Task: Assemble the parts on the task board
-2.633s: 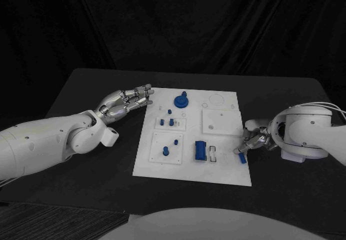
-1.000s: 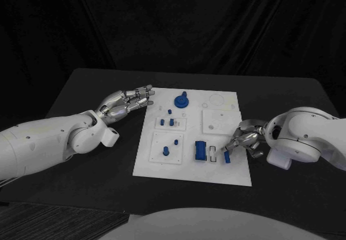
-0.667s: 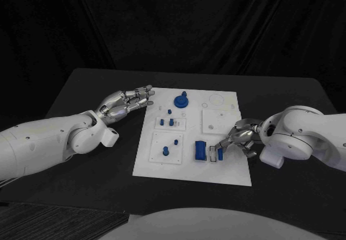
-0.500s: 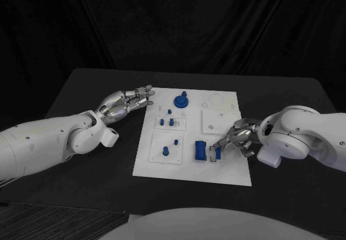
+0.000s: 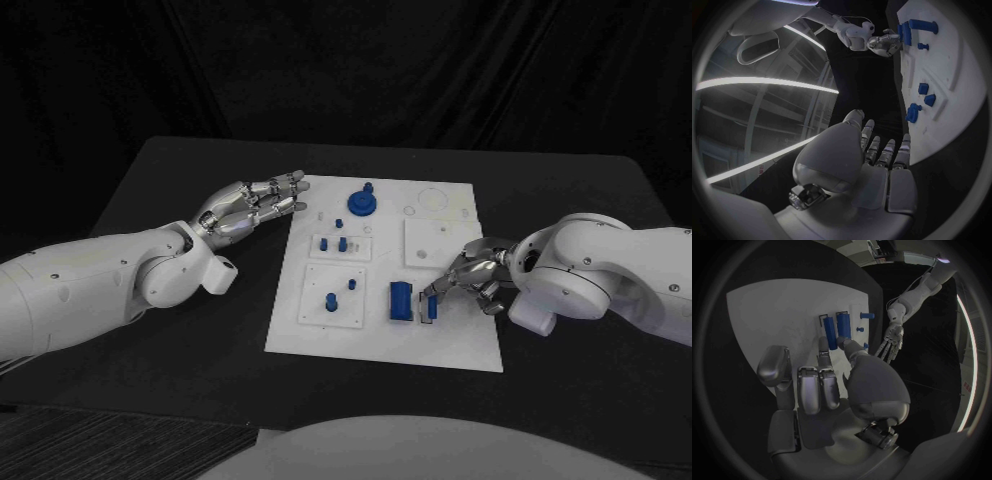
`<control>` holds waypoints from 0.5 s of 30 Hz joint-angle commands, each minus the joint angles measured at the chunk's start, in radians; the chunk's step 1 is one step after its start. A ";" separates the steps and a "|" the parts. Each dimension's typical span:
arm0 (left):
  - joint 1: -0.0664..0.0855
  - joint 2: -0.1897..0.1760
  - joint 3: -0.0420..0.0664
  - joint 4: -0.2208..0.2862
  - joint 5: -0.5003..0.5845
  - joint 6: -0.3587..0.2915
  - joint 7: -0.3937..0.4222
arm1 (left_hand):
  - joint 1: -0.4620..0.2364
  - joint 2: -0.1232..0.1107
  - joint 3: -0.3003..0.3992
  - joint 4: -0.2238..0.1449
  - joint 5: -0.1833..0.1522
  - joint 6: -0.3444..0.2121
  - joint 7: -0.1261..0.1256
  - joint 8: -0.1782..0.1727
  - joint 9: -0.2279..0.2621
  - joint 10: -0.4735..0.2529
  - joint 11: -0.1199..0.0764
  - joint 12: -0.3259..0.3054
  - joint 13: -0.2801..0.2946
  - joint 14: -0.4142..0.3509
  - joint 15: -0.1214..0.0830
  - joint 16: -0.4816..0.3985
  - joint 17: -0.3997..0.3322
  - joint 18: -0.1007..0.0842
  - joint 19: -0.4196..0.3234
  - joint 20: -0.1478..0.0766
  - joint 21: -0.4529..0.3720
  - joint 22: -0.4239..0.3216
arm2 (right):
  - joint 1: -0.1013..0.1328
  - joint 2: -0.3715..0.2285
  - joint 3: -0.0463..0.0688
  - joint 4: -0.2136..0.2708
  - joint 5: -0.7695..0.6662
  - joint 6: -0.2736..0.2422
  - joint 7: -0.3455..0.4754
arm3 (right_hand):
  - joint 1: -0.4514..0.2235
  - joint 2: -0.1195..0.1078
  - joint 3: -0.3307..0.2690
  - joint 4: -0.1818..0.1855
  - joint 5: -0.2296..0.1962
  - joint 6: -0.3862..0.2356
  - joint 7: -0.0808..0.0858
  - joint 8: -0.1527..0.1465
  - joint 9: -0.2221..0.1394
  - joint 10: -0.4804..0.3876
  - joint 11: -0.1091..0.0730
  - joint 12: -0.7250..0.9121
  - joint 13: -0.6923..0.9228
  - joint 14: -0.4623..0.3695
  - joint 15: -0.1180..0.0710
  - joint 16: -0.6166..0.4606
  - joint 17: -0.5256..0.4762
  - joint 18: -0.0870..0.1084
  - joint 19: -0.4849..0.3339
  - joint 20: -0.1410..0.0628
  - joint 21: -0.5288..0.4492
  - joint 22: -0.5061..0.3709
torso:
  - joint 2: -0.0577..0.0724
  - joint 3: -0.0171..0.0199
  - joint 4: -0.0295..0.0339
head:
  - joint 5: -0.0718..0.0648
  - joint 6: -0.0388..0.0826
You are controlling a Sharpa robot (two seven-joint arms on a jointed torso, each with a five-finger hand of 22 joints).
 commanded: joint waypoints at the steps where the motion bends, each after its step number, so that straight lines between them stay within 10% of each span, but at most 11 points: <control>1: -0.001 0.000 0.001 0.003 0.005 0.014 0.058 | 0.010 -0.005 0.004 -0.005 0.019 0.006 -0.001 0.006 0.004 0.000 0.011 0.019 0.003 -0.002 0.009 0.024 0.013 0.001 0.006 -0.001 0.001 -0.010 | -0.004 0.002 0.000 0.001 -0.047 0.002 -0.012 | 0.009 0.010 0.099 -0.019 0.007 -0.016 -0.012 0.016 0.045 0.101 -0.015 0.017 0.277 0.089 -0.019 -0.011 0.196 0.038 -0.004 0.002 -0.025 0.141 | 0.000 0.0003 -0.0002 | 0.000 0.000; 15: -0.002 0.001 0.001 0.002 0.005 0.017 0.057 | 0.010 -0.005 0.005 -0.006 0.019 0.005 0.000 0.006 0.004 0.000 0.012 0.020 0.003 -0.002 0.010 0.025 0.013 0.001 0.007 -0.001 0.001 -0.010 | -0.008 0.011 0.000 -0.003 -0.066 0.005 -0.014 | -0.008 0.016 0.096 -0.006 -0.013 -0.022 -0.010 0.016 0.045 0.101 -0.014 0.017 0.277 0.089 -0.017 -0.011 0.196 0.039 -0.004 0.003 -0.029 0.140 | 0.000 0.0003 -0.0002 | 0.002 0.000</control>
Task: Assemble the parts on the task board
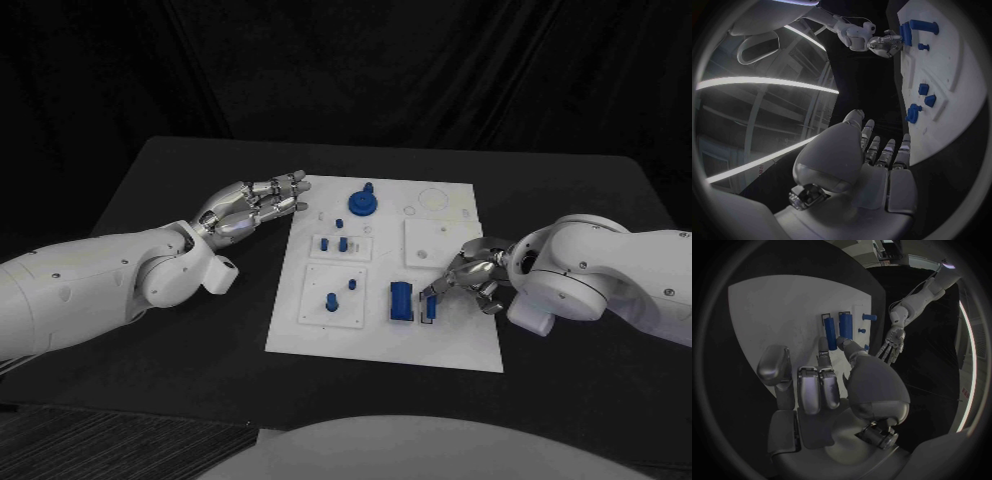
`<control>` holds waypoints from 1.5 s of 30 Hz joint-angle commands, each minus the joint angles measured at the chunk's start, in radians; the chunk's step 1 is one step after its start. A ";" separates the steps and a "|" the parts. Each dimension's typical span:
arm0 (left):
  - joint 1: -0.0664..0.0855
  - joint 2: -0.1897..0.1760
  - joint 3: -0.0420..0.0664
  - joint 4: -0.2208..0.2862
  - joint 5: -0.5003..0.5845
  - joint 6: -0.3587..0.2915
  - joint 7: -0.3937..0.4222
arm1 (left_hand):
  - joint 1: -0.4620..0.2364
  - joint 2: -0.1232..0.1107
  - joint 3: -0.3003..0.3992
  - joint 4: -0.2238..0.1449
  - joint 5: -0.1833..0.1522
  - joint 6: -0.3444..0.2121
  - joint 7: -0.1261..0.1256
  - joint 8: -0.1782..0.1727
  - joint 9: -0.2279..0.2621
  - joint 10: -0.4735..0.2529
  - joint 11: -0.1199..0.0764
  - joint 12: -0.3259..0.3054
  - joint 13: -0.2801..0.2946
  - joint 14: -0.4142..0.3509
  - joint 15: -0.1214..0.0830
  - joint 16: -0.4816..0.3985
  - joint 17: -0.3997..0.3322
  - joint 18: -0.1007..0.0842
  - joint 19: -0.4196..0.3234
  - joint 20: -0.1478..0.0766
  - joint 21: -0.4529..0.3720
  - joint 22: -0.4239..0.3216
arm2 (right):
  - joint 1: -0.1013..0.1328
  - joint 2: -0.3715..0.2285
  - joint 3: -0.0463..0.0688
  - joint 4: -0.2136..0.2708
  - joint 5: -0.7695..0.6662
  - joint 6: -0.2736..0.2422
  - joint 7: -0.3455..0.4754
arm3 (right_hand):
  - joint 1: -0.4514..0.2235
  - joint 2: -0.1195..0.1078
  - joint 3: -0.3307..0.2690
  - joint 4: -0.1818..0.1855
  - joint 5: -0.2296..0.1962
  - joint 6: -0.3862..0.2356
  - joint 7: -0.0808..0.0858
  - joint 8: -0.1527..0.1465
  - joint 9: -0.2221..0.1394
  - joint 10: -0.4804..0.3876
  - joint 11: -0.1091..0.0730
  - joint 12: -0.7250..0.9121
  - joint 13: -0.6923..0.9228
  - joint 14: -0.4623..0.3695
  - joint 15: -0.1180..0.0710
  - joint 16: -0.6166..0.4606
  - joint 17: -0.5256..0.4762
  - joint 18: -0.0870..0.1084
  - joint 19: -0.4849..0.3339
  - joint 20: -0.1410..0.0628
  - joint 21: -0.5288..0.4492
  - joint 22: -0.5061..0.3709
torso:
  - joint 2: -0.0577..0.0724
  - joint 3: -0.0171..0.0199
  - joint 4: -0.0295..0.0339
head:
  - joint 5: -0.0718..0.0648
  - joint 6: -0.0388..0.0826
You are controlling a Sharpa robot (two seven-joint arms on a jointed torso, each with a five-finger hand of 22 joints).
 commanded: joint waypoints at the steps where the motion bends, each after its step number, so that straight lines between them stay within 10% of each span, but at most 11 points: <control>1: -0.001 0.001 0.001 0.002 0.005 0.014 0.057 | 0.010 -0.005 0.005 -0.006 0.019 0.005 0.000 0.006 0.004 0.000 0.012 0.020 0.003 -0.002 0.009 0.013 0.013 0.001 0.007 -0.001 0.001 -0.010 | -0.004 0.001 0.000 -0.001 -0.024 0.005 -0.013 | -0.002 0.010 0.083 -0.009 0.003 -0.014 -0.011 0.016 0.045 0.101 -0.014 0.017 0.277 0.089 -0.017 -0.011 0.196 0.039 -0.004 0.003 -0.018 0.140 | 0.000 -0.0001 0.0007 | -0.001 0.000; 34: -0.003 0.003 0.001 -0.001 0.005 0.020 0.053 | 0.010 -0.004 0.009 -0.009 0.020 0.009 0.002 0.006 0.005 -0.001 0.013 0.018 0.003 0.000 0.013 0.015 0.013 -0.001 0.007 -0.001 0.001 -0.011 | -0.017 0.007 0.000 0.000 -0.039 0.036 -0.016 | -0.046 0.014 0.070 0.030 -0.085 -0.018 -0.011 0.017 0.039 0.101 -0.013 0.017 0.277 0.088 -0.017 -0.014 0.192 0.039 -0.003 0.004 -0.026 0.139 | -0.001 -0.0004 0.0005 | 0.002 0.000; 40: -0.003 0.004 0.001 -0.001 0.005 0.022 0.051 | 0.010 -0.004 0.009 -0.009 0.020 0.009 0.002 0.006 0.005 -0.001 0.013 0.018 0.003 0.000 0.013 0.015 0.013 -0.001 0.007 -0.001 0.001 -0.011 | -0.017 0.007 0.000 0.000 -0.039 0.036 -0.016 | -0.077 0.012 0.053 0.064 -0.183 -0.018 -0.011 0.017 0.035 0.101 -0.013 0.017 0.277 0.089 -0.016 -0.014 0.192 0.039 -0.002 0.005 -0.029 0.139 | 0.000 -0.0002 0.0006 | 0.001 0.000; 45: -0.003 0.003 0.001 -0.001 0.005 0.023 0.050 | 0.010 -0.004 0.010 -0.010 0.020 0.010 0.003 0.006 0.005 -0.001 0.014 0.018 0.003 0.000 0.015 0.015 0.013 -0.002 0.007 -0.001 0.001 -0.011 | -0.017 0.006 0.000 0.000 -0.039 0.035 -0.016 | -0.084 0.017 0.053 0.074 -0.184 -0.018 -0.011 0.016 0.033 0.101 -0.013 0.017 0.277 0.089 -0.016 -0.014 0.192 0.040 -0.002 0.005 -0.031 0.139 | 0.001 -0.0005 0.0005 | 0.002 0.000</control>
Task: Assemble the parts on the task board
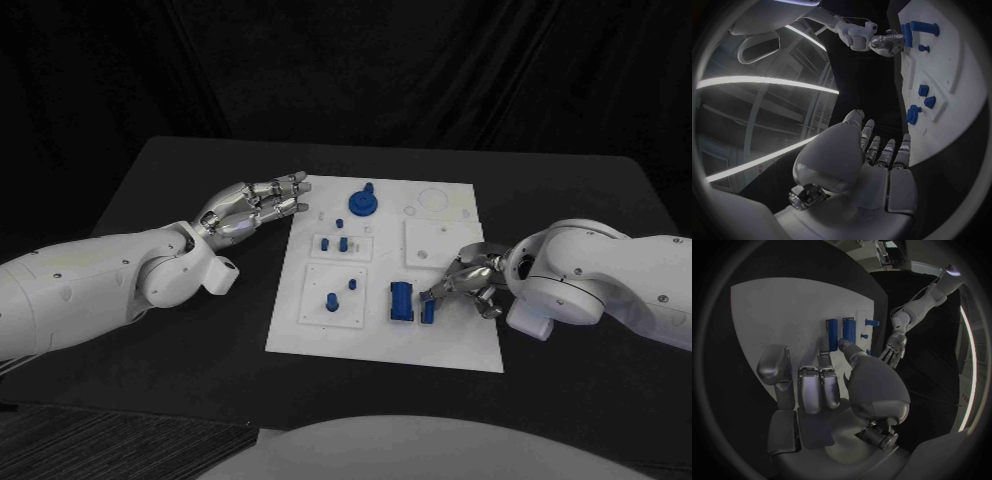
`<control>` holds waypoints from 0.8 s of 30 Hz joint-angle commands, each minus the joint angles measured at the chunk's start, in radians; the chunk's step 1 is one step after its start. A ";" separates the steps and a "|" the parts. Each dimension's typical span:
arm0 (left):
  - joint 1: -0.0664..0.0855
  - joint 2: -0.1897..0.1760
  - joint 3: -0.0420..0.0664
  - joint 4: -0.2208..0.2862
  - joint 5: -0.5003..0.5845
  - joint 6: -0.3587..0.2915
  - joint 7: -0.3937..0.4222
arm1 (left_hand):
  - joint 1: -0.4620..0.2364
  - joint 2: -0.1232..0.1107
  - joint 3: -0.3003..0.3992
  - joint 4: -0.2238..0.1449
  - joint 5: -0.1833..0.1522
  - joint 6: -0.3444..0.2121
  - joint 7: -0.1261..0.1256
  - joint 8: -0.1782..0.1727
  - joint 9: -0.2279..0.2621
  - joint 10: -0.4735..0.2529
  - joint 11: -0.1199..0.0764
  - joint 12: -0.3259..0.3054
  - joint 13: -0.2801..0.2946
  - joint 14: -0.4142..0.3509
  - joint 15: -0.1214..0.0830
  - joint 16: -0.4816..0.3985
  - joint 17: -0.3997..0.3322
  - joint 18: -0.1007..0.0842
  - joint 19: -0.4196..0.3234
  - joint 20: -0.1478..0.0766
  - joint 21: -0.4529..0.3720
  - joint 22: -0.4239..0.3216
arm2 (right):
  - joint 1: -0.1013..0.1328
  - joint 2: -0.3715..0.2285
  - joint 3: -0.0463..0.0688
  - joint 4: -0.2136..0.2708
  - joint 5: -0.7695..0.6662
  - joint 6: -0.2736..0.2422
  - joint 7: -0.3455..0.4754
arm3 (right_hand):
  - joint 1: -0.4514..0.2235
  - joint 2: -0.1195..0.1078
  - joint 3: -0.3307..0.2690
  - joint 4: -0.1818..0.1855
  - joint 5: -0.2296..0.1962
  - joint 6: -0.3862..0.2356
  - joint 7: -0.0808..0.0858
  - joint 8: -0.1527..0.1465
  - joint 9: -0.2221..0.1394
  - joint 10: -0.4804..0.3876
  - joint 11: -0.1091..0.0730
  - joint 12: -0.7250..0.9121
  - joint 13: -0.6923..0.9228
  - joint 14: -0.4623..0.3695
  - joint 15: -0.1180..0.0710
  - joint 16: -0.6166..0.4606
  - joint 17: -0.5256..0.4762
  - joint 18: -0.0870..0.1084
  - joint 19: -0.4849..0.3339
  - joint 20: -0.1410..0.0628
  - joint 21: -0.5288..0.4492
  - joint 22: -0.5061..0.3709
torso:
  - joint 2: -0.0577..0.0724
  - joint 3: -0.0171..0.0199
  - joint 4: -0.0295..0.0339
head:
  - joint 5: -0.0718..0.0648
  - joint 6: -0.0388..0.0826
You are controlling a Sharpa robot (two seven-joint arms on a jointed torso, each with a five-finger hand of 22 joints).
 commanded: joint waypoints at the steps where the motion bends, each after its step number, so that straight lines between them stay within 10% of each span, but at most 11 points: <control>1: -0.001 0.001 0.001 0.001 0.005 0.015 0.050 | 0.010 -0.004 0.010 -0.010 0.020 0.010 0.003 0.006 0.005 -0.002 0.012 0.018 0.003 0.000 0.014 0.015 0.013 -0.002 0.007 -0.001 0.001 -0.011 | -0.003 -0.001 0.000 0.000 -0.005 0.008 -0.015 | -0.012 0.004 0.008 0.015 -0.003 -0.010 -0.002 0.012 0.001 0.108 -0.006 0.017 0.277 0.093 -0.011 -0.014 0.191 0.040 -0.002 0.005 -0.020 0.139 | 0.001 -0.0002 -0.0001 | 0.001 0.000; 15: -0.002 0.002 0.001 0.000 0.005 0.020 0.046 | 0.010 -0.004 0.013 -0.012 0.021 0.015 0.004 0.007 0.005 -0.002 0.013 0.018 0.003 0.000 0.016 0.016 0.013 -0.003 0.007 -0.001 0.001 -0.012 | -0.004 -0.002 0.000 0.001 -0.020 0.007 -0.014 | -0.008 -0.002 0.007 0.012 -0.005 -0.013 -0.001 0.010 -0.001 0.108 -0.005 0.017 0.277 0.093 -0.011 -0.013 0.192 0.040 -0.002 0.005 -0.021 0.139 | 0.000 0.0003 0.0000 | 0.001 0.000; 24: -0.002 0.002 0.001 0.000 0.005 0.023 0.043 | 0.010 -0.004 0.013 -0.012 0.021 0.015 0.004 0.007 0.005 -0.002 0.013 0.018 0.003 0.000 0.016 0.016 0.013 -0.003 0.007 -0.001 0.001 -0.012 | -0.004 -0.002 0.000 0.004 -0.033 0.011 -0.013 | -0.034 -0.035 -0.031 0.040 -0.131 -0.016 0.005 0.009 -0.007 0.108 0.000 0.017 0.277 0.093 -0.006 -0.014 0.191 0.040 -0.001 0.008 -0.027 0.139 | 0.001 0.0002 -0.0002 | 0.001 0.000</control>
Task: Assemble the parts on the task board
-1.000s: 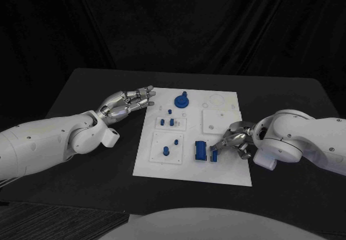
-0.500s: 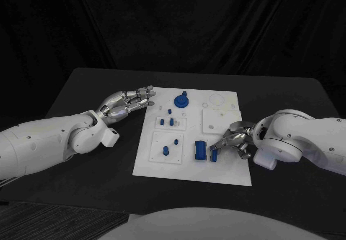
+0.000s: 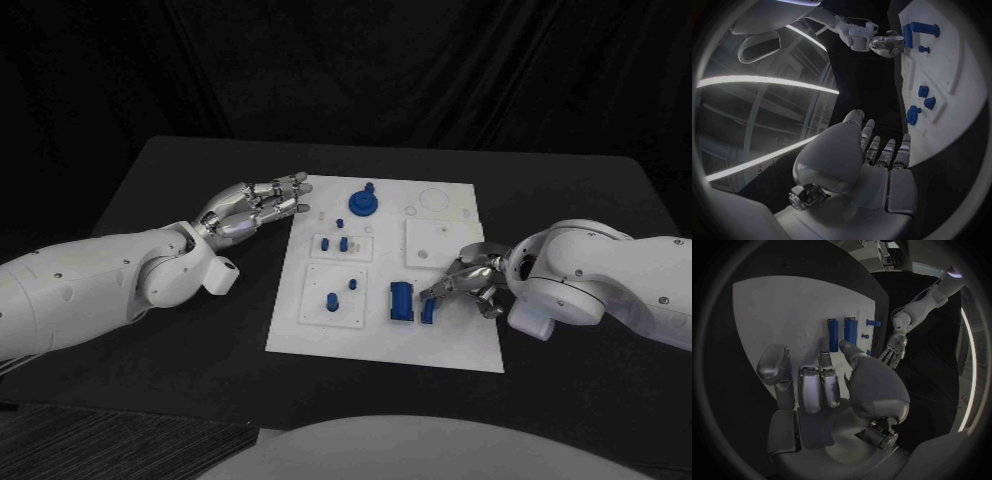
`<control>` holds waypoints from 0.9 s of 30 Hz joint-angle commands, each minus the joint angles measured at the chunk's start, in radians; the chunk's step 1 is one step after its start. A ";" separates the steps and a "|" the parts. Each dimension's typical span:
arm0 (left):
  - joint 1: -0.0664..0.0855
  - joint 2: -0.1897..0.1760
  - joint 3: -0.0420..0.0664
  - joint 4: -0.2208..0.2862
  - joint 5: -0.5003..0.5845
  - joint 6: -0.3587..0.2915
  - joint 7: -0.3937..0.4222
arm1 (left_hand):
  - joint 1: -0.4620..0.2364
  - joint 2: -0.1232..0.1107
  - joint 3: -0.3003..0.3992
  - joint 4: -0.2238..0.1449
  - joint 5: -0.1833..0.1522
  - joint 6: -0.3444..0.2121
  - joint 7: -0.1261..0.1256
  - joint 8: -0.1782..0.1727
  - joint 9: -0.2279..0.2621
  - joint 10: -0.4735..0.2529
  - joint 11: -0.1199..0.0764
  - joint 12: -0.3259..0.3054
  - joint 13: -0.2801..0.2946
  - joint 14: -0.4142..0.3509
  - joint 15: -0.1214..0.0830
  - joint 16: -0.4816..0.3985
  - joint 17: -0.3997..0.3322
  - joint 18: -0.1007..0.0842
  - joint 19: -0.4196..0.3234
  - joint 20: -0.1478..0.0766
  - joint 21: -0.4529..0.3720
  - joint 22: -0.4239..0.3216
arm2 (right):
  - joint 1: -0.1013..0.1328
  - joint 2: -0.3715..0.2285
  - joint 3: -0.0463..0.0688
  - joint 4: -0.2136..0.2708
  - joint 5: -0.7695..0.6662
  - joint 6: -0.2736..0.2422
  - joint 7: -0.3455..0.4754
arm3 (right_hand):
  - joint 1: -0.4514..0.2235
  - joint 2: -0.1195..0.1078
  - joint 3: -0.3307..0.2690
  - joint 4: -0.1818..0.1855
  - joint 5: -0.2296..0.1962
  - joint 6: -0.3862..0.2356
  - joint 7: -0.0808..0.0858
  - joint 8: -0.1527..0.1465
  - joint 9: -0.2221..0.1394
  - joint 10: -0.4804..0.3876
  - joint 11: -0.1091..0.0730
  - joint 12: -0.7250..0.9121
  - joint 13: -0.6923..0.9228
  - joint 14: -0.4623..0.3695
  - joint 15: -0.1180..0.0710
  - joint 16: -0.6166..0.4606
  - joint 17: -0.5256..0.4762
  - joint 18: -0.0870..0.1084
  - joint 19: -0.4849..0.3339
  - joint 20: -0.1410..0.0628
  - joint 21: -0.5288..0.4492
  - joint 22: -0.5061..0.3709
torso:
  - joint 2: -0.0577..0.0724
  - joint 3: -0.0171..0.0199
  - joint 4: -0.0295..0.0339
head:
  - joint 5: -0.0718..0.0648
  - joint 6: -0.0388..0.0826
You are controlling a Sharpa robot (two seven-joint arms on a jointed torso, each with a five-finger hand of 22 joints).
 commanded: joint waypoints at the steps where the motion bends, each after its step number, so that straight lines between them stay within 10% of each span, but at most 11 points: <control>1: -0.001 0.002 0.001 0.001 0.005 0.016 0.043 | 0.010 -0.004 0.013 -0.012 0.021 0.008 -0.003 0.007 0.005 -0.003 0.013 0.018 0.003 0.000 0.016 0.016 0.013 -0.003 0.007 -0.001 0.001 -0.011 | -0.003 -0.001 0.000 0.003 -0.015 0.010 -0.013 | -0.017 -0.020 -0.015 0.022 -0.052 -0.007 0.004 0.010 -0.006 0.108 0.001 0.017 0.277 0.093 -0.005 -0.015 0.191 0.040 -0.001 0.008 -0.025 0.139 | 0.000 -0.0001 -0.0001 | 0.000 0.000; 21: -0.002 -0.001 0.001 0.001 0.005 0.018 0.045 | 0.010 -0.004 0.016 -0.014 0.022 0.015 0.000 0.008 0.006 -0.002 0.015 0.018 0.003 0.001 0.019 0.017 0.014 -0.005 0.008 0.000 0.001 -0.011 | -0.002 -0.028 0.000 0.020 -0.019 -0.015 -0.003 | -0.063 -0.017 -0.149 0.130 -0.139 0.011 -0.005 0.040 0.007 0.108 -0.006 0.017 0.277 0.094 -0.011 -0.012 0.194 0.040 0.002 0.005 -0.030 0.140 | 0.000 0.0001 0.0003 | 0.006 0.000; 27: -0.002 -0.005 0.001 0.006 0.005 0.009 0.068 | 0.009 -0.004 0.029 -0.023 0.025 0.034 0.004 0.011 0.008 0.005 0.020 0.032 0.005 0.009 0.020 0.025 0.015 -0.008 0.025 -0.001 0.008 0.016 | 0.012 -0.061 0.000 0.044 0.008 -0.043 0.019 | -0.124 0.001 -0.217 0.225 -0.105 0.013 -0.011 0.062 0.027 0.108 -0.012 0.017 0.277 0.091 -0.015 -0.020 0.183 0.044 -0.001 0.000 -0.052 0.135 | 0.000 0.0001 0.0000 | 0.009 0.000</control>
